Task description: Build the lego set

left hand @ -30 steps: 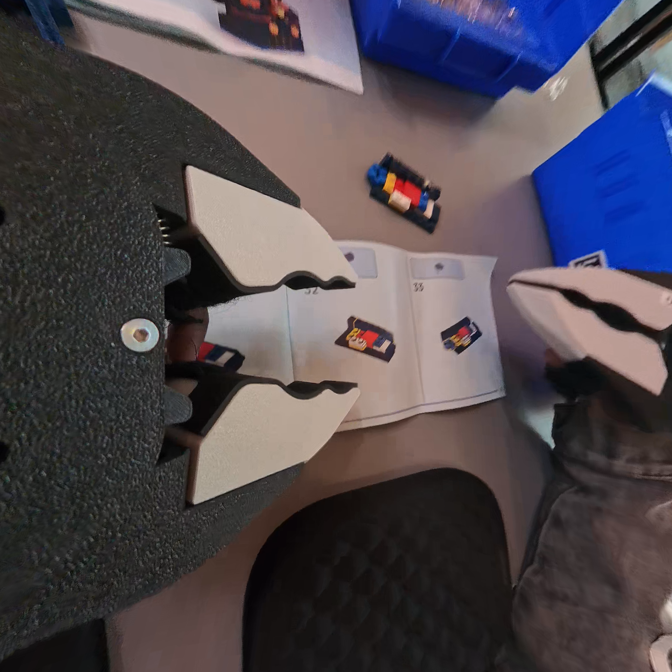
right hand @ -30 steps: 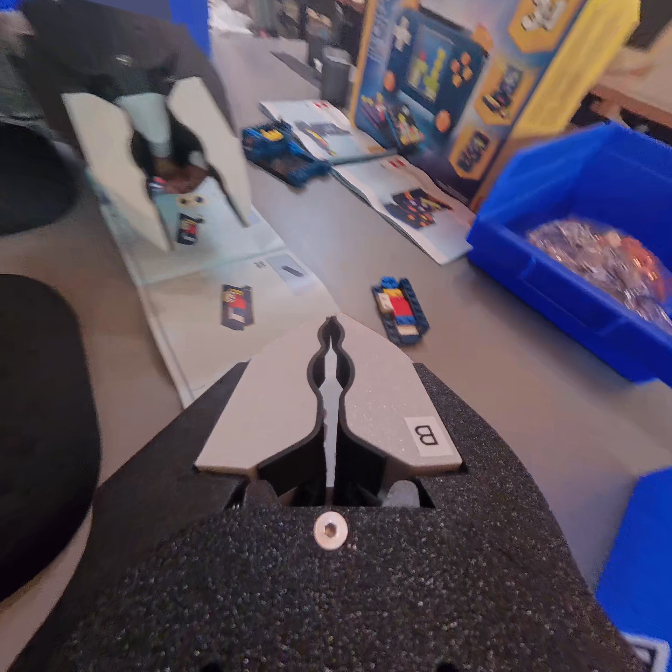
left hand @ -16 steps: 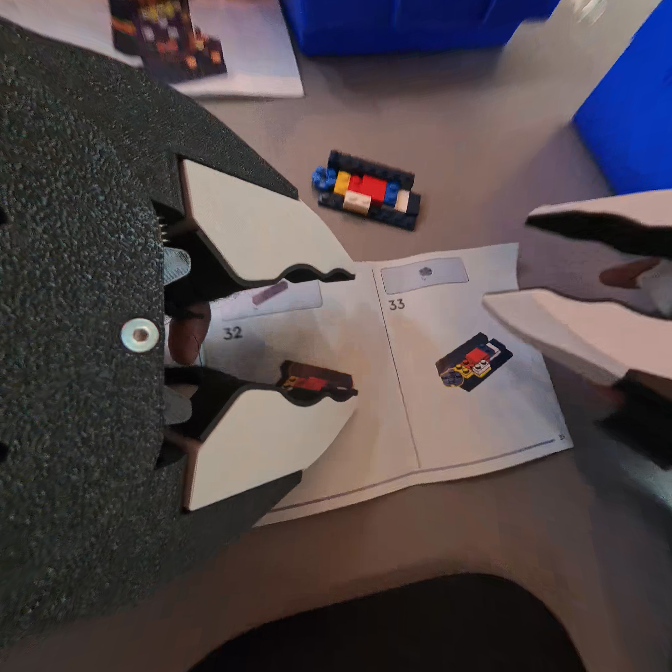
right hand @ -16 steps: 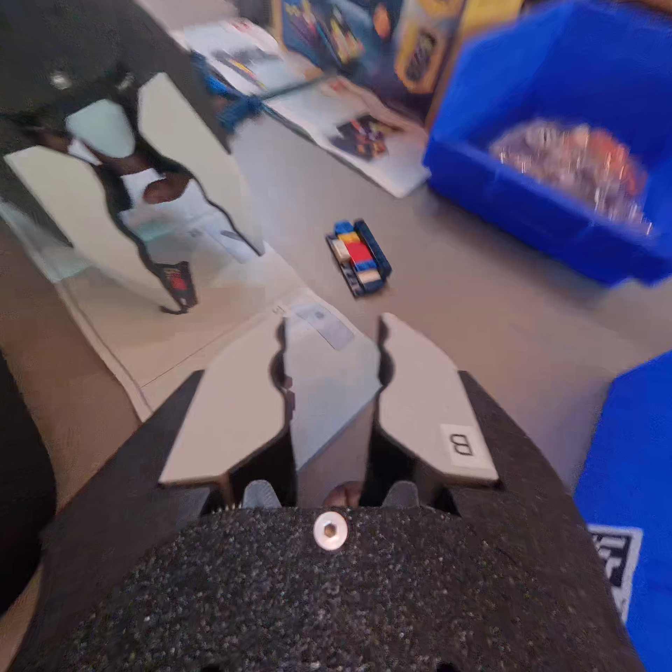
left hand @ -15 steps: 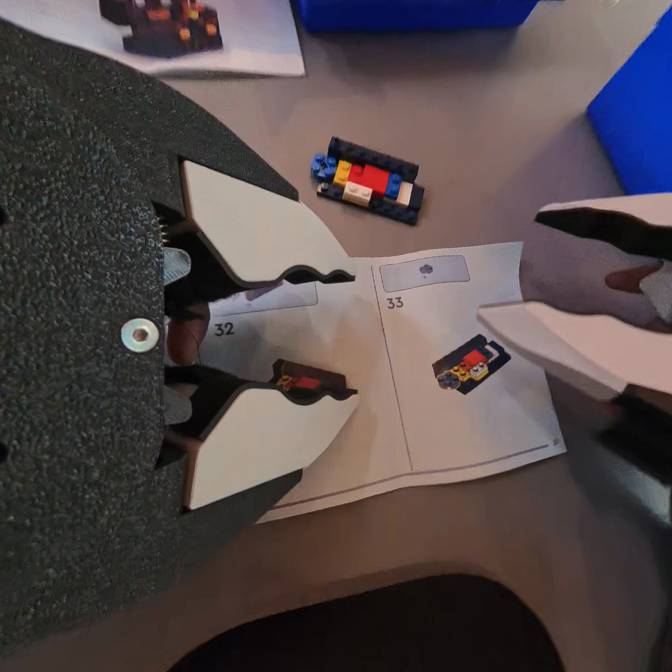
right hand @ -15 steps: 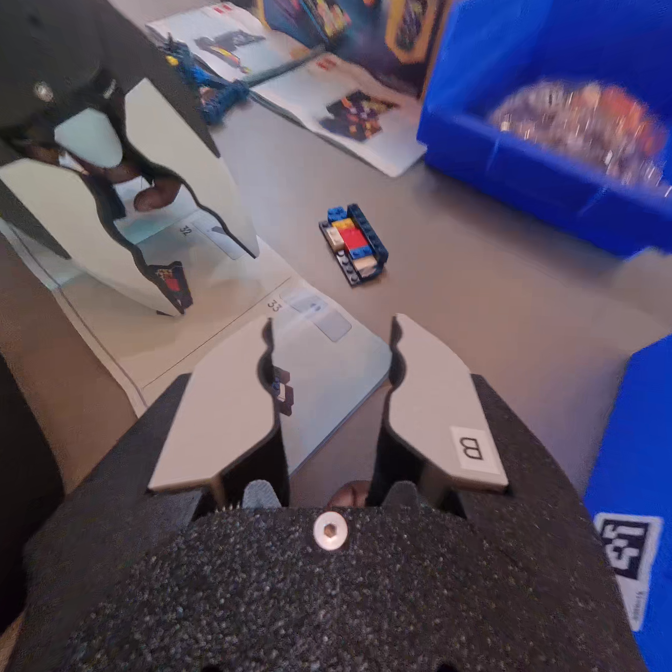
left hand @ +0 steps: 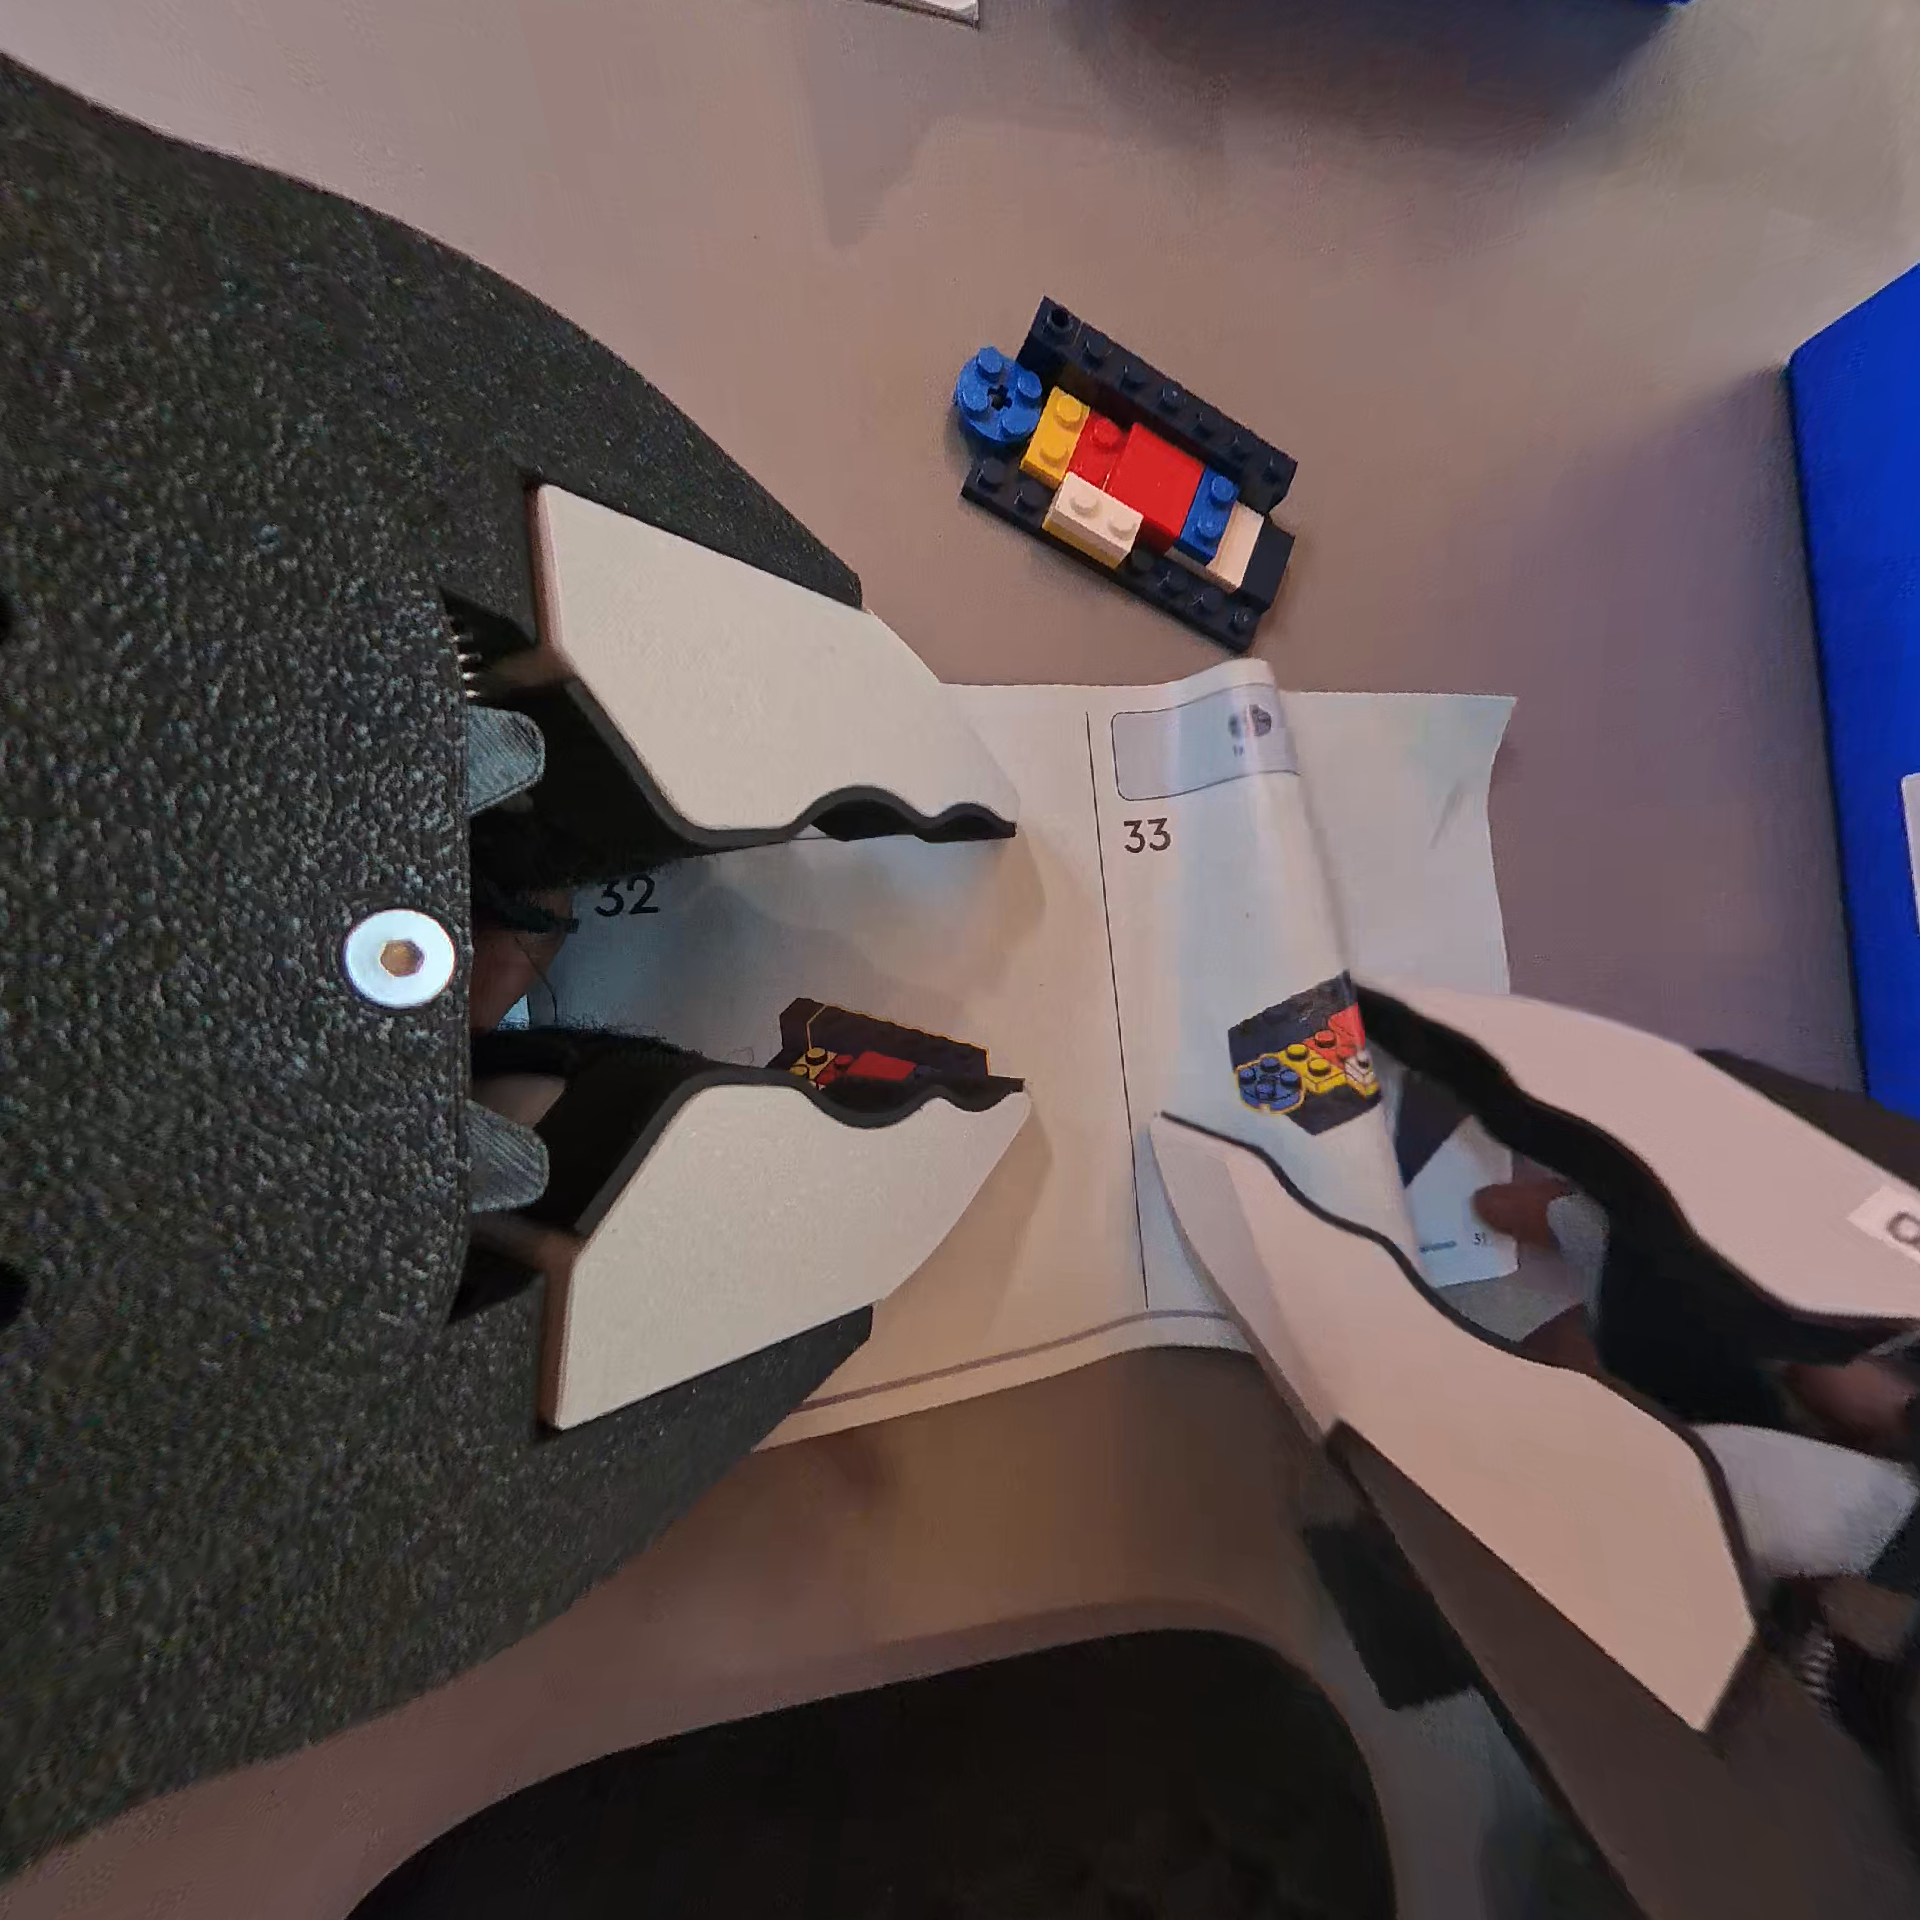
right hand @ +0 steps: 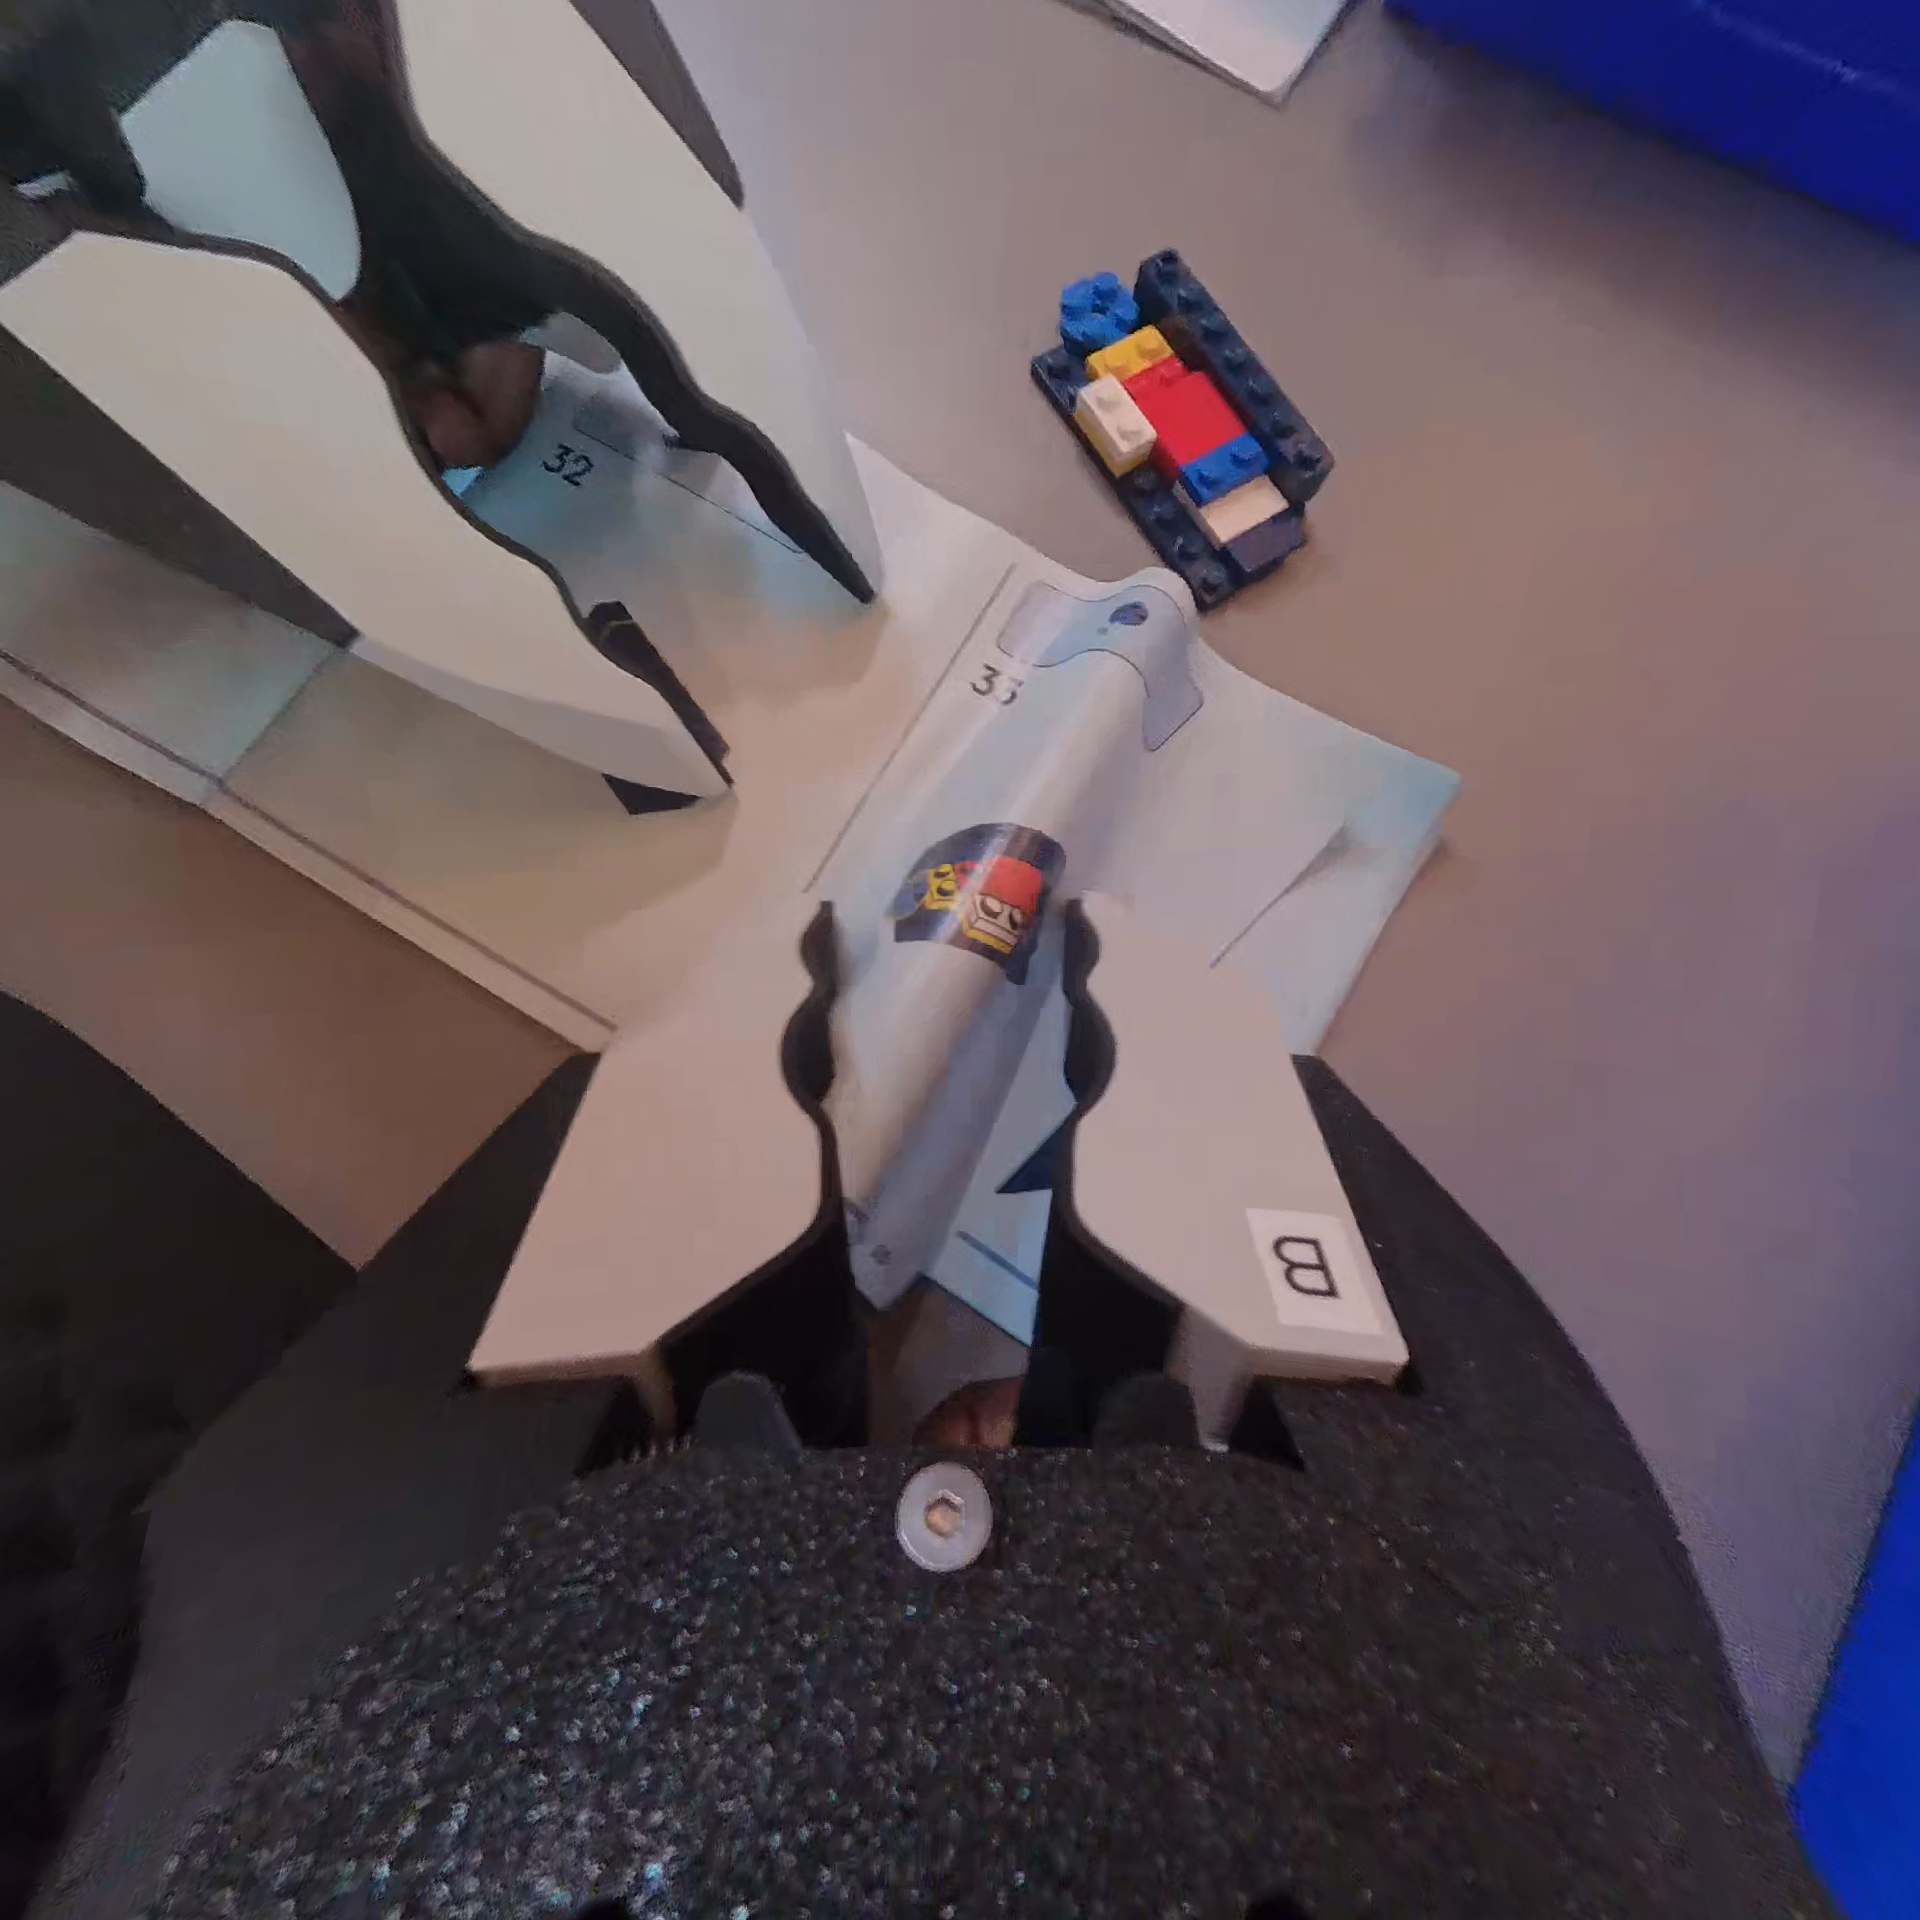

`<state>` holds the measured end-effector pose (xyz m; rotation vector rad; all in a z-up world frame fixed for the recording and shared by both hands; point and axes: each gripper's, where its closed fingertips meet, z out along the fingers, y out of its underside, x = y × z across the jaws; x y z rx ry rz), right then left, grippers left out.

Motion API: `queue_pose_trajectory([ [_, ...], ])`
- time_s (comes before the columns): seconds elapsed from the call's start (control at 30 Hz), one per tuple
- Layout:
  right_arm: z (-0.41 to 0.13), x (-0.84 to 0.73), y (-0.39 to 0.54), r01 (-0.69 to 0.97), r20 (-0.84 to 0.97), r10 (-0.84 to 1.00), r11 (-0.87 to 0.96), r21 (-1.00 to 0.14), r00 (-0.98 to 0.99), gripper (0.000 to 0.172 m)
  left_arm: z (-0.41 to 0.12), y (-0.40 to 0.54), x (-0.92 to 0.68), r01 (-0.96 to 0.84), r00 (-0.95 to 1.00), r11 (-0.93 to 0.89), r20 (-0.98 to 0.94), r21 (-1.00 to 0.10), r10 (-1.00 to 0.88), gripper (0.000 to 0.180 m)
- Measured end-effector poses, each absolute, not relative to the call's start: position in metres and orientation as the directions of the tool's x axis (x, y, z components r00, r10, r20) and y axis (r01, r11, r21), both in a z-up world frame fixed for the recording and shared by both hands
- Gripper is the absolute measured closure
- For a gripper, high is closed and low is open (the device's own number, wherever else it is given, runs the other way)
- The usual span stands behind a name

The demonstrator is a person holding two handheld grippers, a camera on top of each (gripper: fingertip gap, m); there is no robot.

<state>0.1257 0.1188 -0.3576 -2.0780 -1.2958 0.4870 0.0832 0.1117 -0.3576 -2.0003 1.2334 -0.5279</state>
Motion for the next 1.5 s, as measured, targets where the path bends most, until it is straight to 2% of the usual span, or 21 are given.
queue_pose_trajectory([
  [0.1, -0.357, 0.122, 0.113, 0.697, 0.054, 0.894, -0.308, -0.648, 0.445, 0.145, -0.357, 0.112, 0.083, -0.593, 0.460, -0.289, -0.021, -0.751, -0.888, 0.138],
  [0.17, -0.353, 0.117, 0.109, 0.725, 0.134, 0.901, -0.237, -0.646, 0.413, 0.160, -0.355, 0.112, 0.083, -0.586, 0.461, -0.277, -0.032, -0.762, -0.887, 0.138],
  [0.27, -0.336, 0.111, 0.107, 0.771, 0.412, 0.846, 0.001, -0.636, 0.338, 0.166, -0.329, 0.116, 0.079, -0.525, 0.437, -0.150, -0.114, -0.838, -0.892, 0.134],
  [0.37, -0.314, 0.104, 0.101, 0.790, 0.664, 0.703, 0.245, -0.562, 0.254, 0.169, -0.303, 0.118, 0.058, -0.516, 0.428, -0.067, -0.189, -0.854, -0.884, 0.128],
  [0.47, -0.307, 0.093, 0.086, 0.774, 0.753, 0.632, 0.379, -0.507, 0.184, 0.170, -0.299, 0.103, 0.044, -0.540, 0.360, -0.056, -0.171, -0.840, -0.917, 0.133],
  [0.6, -0.300, 0.085, 0.075, 0.768, 0.837, 0.533, 0.483, -0.421, 0.123, 0.170, -0.292, 0.086, 0.040, -0.507, 0.321, 0.016, -0.206, -0.862, -0.924, 0.156],
  [0.7, -0.302, 0.079, 0.065, 0.738, 0.820, 0.563, 0.507, -0.444, 0.106, 0.166, -0.287, 0.076, 0.041, -0.460, 0.308, 0.052, -0.214, -0.887, -0.927, 0.167],
  [0.77, -0.301, 0.075, 0.056, 0.685, 0.763, 0.637, 0.508, -0.522, 0.110, 0.159, -0.285, 0.065, 0.038, -0.444, 0.263, 0.084, -0.220, -0.892, -0.939, 0.172],
  [0.8, -0.298, 0.072, 0.050, 0.629, 0.700, 0.704, 0.491, -0.602, 0.120, 0.155, -0.284, 0.061, 0.036, -0.437, 0.253, 0.100, -0.229, -0.894, -0.940, 0.173],
  [0.9, -0.280, 0.066, 0.026, 0.377, 0.297, 0.953, 0.253, -0.891, 0.062, 0.125, -0.282, 0.048, 0.030, -0.430, 0.213, 0.199, -0.313, -0.881, -0.926, 0.176],
  [0.97, -0.262, 0.067, 0.019, 0.257, 0.027, 0.999, 0.036, -0.966, -0.038, 0.110, -0.285, 0.042, 0.027, -0.445, 0.201, 0.259, -0.378, -0.857, -0.904, 0.177],
  [1.03, -0.250, 0.068, 0.024, 0.212, -0.112, 0.989, -0.089, -0.973, -0.098, 0.105, -0.290, 0.039, 0.025, -0.470, 0.188, 0.282, -0.406, -0.837, -0.894, 0.178],
  [1.13, -0.243, 0.068, 0.037, 0.220, -0.173, 0.974, -0.139, -0.966, -0.144, 0.103, -0.295, 0.035, 0.023, -0.479, 0.166, 0.283, -0.403, -0.831, -0.900, 0.178],
  [1.27, -0.236, 0.072, 0.041, 0.315, -0.297, 0.913, -0.205, -0.927, -0.281, 0.122, -0.296, 0.032, 0.021, -0.462, 0.140, 0.282, -0.383, -0.841, -0.913, 0.179],
  [1.37, -0.231, 0.072, 0.031, 0.403, -0.472, 0.780, -0.309, -0.861, -0.411, 0.126, -0.299, 0.030, 0.019, -0.471, 0.130, 0.264, -0.362, -0.842, -0.923, 0.179],
  [1.5, -0.229, 0.067, 0.013, 0.495, -0.597, 0.620, -0.357, -0.792, -0.509, 0.136, -0.302, 0.030, 0.019, -0.481, 0.120, 0.261, -0.357, -0.837, -0.926, 0.179],
])
